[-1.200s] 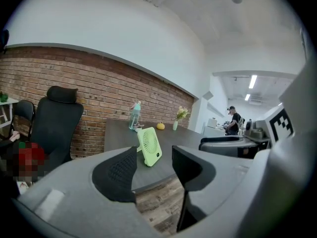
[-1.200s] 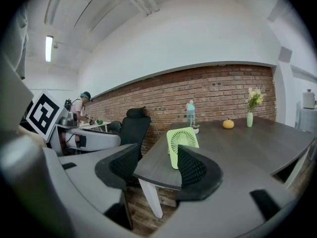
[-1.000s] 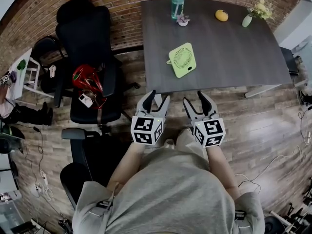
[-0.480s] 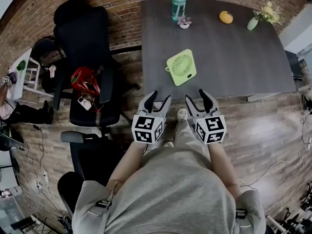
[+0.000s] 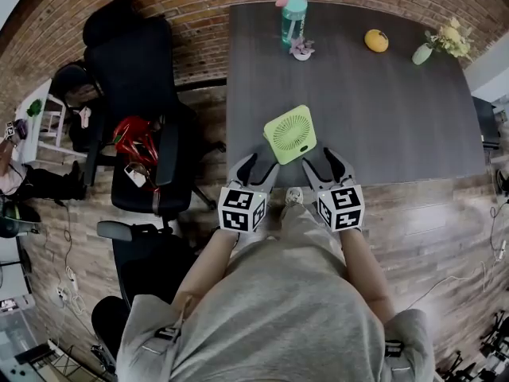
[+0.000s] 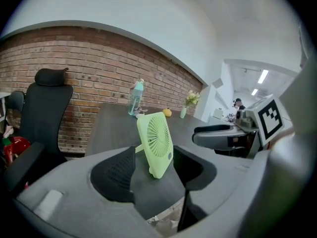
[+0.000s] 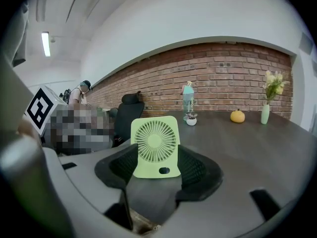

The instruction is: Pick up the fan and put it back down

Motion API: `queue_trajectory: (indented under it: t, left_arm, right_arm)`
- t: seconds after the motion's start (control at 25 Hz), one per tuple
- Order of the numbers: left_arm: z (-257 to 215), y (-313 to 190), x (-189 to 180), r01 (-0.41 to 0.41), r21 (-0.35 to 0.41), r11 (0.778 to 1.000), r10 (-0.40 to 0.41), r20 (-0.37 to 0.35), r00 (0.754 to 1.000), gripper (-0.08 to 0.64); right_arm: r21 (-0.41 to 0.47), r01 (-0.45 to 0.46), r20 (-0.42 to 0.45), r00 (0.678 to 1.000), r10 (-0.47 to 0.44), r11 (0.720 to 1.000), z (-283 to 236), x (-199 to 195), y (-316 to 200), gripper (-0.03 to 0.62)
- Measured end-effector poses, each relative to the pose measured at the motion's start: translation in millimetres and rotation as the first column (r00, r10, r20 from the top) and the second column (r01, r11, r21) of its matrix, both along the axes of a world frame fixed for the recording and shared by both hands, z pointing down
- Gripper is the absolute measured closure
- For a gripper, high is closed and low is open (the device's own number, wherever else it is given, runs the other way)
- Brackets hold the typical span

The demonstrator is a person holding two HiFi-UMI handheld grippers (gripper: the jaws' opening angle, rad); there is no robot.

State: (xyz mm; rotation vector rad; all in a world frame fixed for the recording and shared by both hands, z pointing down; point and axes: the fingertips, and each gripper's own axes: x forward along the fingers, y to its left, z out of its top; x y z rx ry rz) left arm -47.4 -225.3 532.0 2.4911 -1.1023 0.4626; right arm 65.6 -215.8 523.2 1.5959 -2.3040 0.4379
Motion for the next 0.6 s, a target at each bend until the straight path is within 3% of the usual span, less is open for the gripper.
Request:
queue_trajectory:
  t: [0.6]
  left_arm:
    - [49.0, -48.3, 29.9, 0.013, -0.081, 0.997, -0.004, 0.112, 0.994, 0.304]
  right_arm:
    - [-0.092, 0.209, -0.011, 0.977, -0.211, 0.974, 41.5, 9.8, -73.1, 0.358]
